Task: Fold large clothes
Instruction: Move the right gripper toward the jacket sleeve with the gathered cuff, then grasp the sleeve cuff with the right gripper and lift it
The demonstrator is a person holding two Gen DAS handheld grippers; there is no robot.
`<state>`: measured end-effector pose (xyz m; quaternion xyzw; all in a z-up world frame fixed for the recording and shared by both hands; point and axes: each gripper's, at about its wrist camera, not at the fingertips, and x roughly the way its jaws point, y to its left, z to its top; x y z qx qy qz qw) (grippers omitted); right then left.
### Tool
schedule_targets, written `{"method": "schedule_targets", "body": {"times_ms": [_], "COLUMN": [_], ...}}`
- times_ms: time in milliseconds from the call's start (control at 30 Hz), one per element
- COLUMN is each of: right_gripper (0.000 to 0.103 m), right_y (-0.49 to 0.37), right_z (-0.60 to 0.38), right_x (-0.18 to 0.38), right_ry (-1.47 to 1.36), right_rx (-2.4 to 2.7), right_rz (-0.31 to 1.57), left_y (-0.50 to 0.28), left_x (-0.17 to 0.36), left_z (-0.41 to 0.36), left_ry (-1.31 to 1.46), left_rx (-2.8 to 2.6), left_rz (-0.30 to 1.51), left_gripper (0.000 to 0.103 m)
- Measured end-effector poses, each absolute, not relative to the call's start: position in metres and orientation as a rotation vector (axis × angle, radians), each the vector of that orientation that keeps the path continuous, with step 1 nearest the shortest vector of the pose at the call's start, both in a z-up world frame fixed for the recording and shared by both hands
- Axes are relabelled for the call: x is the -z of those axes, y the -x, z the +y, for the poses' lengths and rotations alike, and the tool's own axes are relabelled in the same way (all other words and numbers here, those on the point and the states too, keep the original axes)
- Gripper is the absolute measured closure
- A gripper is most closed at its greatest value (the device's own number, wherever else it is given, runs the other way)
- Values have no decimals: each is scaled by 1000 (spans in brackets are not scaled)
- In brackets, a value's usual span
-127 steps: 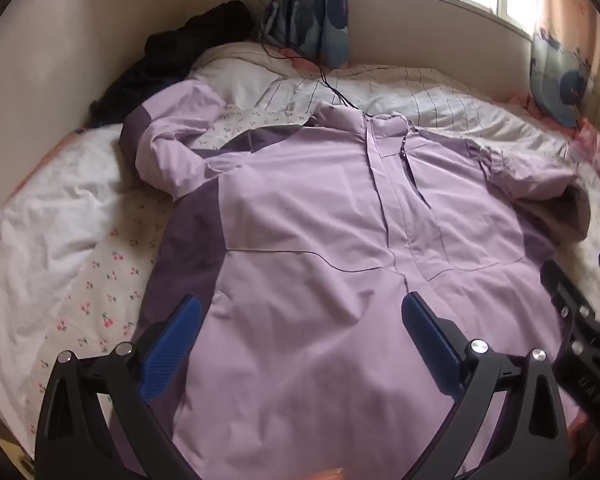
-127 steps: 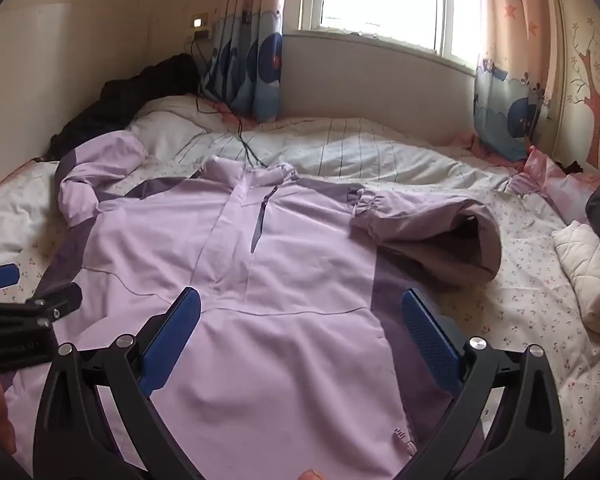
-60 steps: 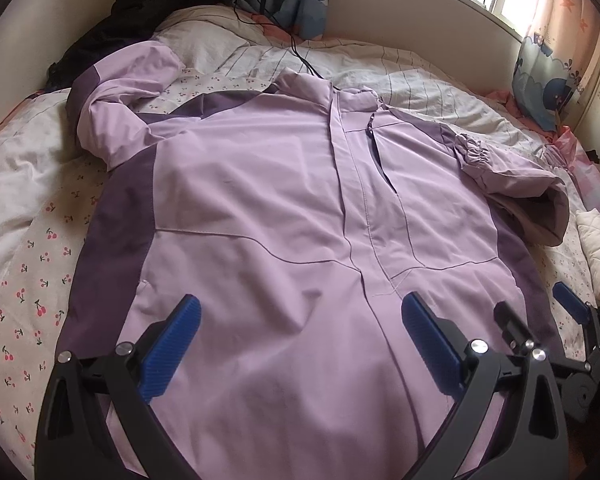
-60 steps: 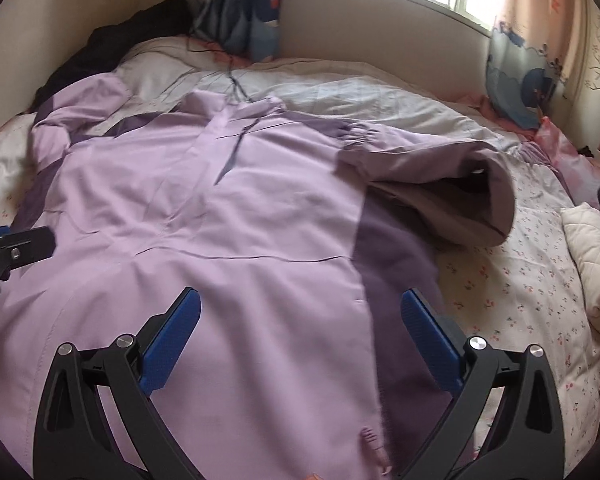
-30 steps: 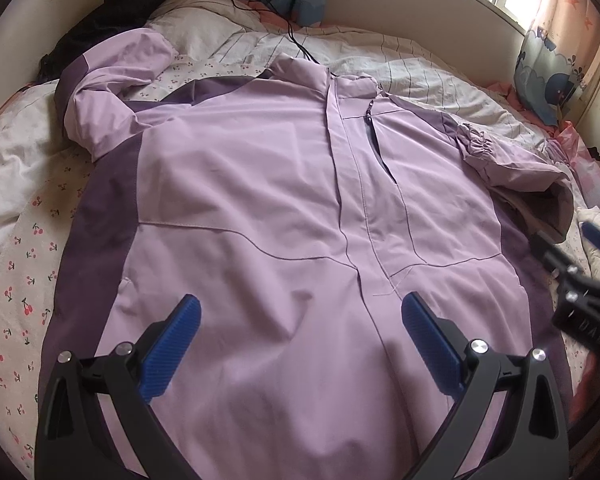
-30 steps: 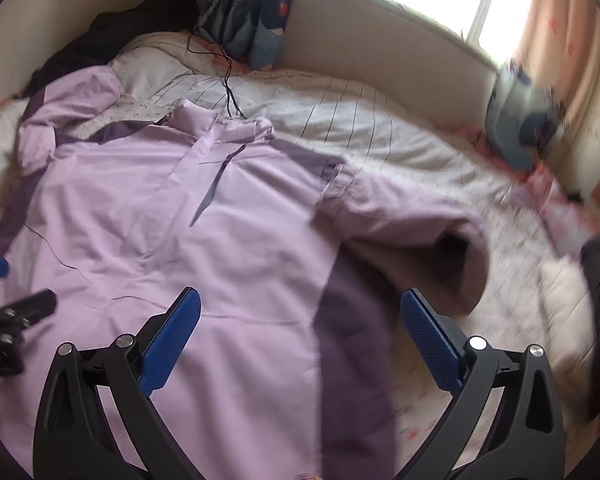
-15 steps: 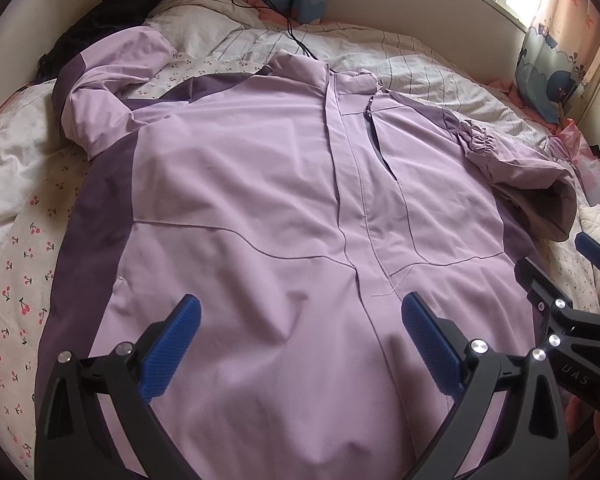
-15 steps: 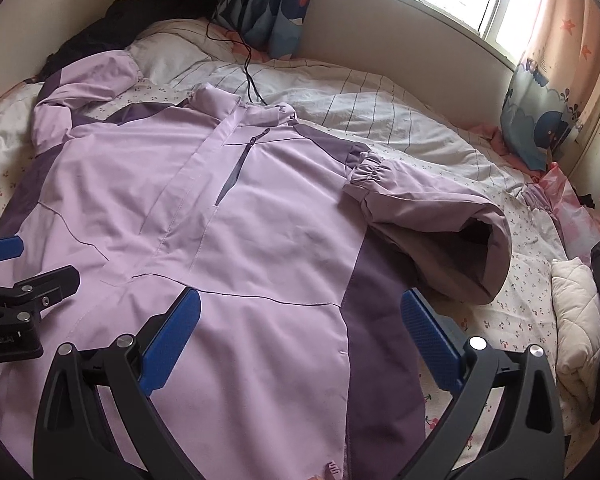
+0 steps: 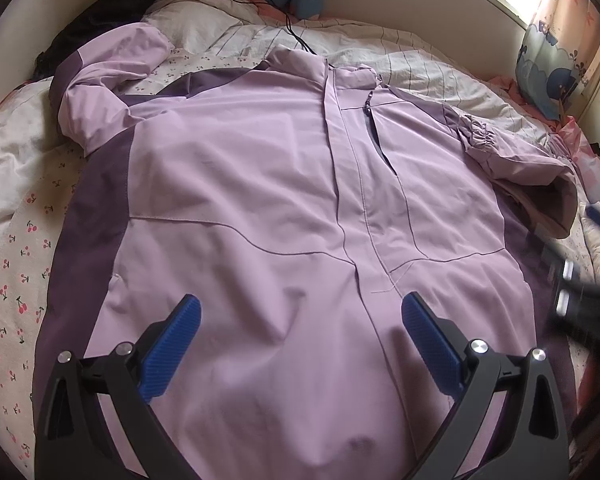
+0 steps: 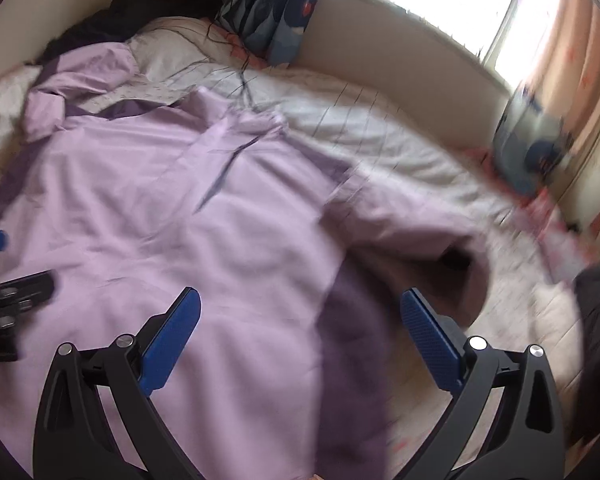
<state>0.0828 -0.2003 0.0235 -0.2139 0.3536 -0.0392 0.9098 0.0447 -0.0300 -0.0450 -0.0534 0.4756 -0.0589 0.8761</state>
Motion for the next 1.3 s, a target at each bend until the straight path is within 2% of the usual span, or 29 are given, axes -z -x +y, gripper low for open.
{"method": "schedule_targets", "body": {"times_ms": [200, 400, 433, 533, 600, 633, 733, 833, 867, 900, 967, 1033, 1100, 1300], "right_gripper": [6, 8, 22, 57, 70, 73, 73, 69, 65, 53, 46, 35, 27, 26], "right_y": [-158, -233, -248, -276, -283, -283, -261, -216, -195, -180, -144, -115, -101, -125], "right_z": [-229, -238, -248, -283, -318, -336, -432, -546, -584, -609, -643, -659, -661, -667], "right_x": [-26, 25, 37, 54, 30, 17, -38, -59, -53, -47, -26, 7, 33, 70], "right_ry": [554, 739, 722, 626, 498, 411, 59, -330, -469, -574, -782, -954, -1037, -1090], "right_rx": [15, 19, 14, 64, 147, 167, 310, 432, 459, 467, 405, 290, 207, 137], "right_rz": [825, 1023, 1083, 1177, 1096, 1059, 869, 743, 728, 722, 697, 685, 683, 641], "left_y": [-46, -47, -48, -49, -50, -50, -50, -51, -52, -53, -54, -54, -54, -54], "left_x": [45, 47, 48, 49, 50, 50, 50, 51, 53, 54, 56, 58, 58, 59], "left_z": [-29, -28, -28, -28, -26, -25, -23, -20, -20, -20, -20, -19, -18, -17], "left_ry": [120, 136, 138, 144, 148, 154, 167, 183, 185, 188, 194, 200, 203, 210], "left_rx": [126, 130, 131, 134, 135, 136, 138, 138, 140, 141, 144, 143, 140, 136], "left_rz": [997, 1008, 1009, 1016, 1020, 1021, 1022, 1030, 1034, 1040, 1049, 1053, 1054, 1055], "left_gripper": [7, 7, 7, 7, 7, 7, 7, 7, 7, 7, 7, 7, 7, 7]}}
